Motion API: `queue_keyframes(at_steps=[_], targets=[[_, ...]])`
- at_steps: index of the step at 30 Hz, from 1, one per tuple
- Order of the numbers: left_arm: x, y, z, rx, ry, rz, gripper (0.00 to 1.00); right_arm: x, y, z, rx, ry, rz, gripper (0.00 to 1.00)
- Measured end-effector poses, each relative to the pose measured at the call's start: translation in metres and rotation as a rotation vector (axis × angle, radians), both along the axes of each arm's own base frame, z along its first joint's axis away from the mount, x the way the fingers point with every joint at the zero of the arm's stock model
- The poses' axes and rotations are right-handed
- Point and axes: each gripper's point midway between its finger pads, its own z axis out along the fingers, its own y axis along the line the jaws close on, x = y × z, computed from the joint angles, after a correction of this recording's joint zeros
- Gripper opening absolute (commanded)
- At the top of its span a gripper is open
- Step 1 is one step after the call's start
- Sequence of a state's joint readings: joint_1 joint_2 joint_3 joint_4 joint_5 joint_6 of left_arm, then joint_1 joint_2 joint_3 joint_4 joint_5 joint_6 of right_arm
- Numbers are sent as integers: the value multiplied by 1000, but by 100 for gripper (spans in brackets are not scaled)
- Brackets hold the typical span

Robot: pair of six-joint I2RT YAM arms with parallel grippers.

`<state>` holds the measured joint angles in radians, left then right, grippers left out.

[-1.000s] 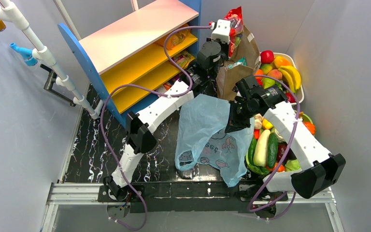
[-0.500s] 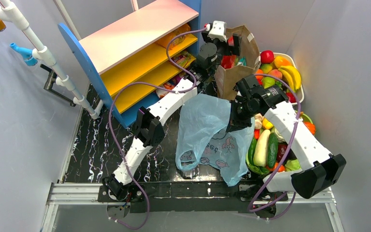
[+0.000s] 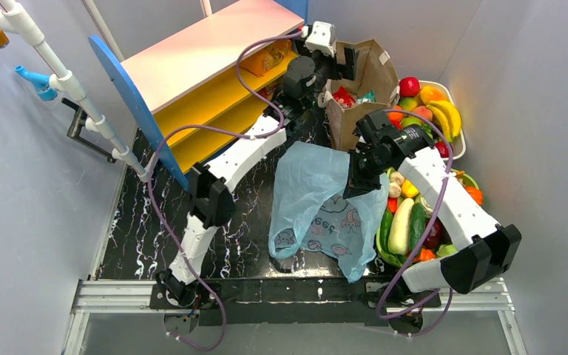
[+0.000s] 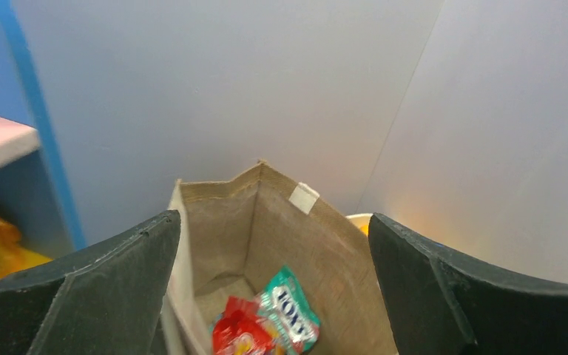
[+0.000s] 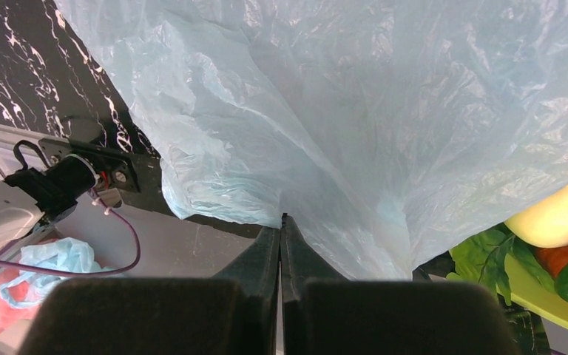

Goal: Place the food into the grocery bag and tie it

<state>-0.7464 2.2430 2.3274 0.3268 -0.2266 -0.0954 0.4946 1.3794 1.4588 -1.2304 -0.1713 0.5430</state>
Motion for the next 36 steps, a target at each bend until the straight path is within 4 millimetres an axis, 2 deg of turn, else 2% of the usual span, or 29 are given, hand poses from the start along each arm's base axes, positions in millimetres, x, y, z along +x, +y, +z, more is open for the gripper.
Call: queue_keyframes(at_steps=[4, 7, 8, 10, 12, 15, 17, 22, 26, 31, 34, 36], targets=[[-40, 40, 26, 100, -12, 20, 98, 1, 5, 2, 19, 6, 11, 1], [-87, 84, 48, 160, -33, 24, 98, 5, 13, 11, 43, -14, 44, 1], [-95, 91, 51, 168, -37, 24, 98, 7, 15, 14, 49, -24, 57, 1], [-131, 126, 69, 195, -60, 29, 98, 10, 23, 21, 55, -49, 96, 1], [-160, 151, 75, 222, -68, 22, 98, 13, 32, 27, 56, -80, 145, 1], [-201, 182, 65, 281, -49, -11, 98, 14, 52, 34, 49, -120, 236, 1], [-226, 197, 49, 330, -15, -51, 98, 12, 66, 37, 41, -143, 299, 1], [-277, 223, 17, 416, 79, -160, 98, -3, 102, 32, 19, -169, 466, 1], [-319, 237, -2, 441, 114, -272, 98, -17, 121, 32, 27, -189, 576, 1], [-370, 251, -16, 422, 127, -409, 98, -29, 132, 41, 51, -240, 664, 1], [-388, 250, -24, 407, 137, -481, 98, -34, 133, 46, 64, -281, 700, 1], [-393, 245, -40, 415, 172, -524, 98, -41, 131, 50, 77, -314, 726, 1]])
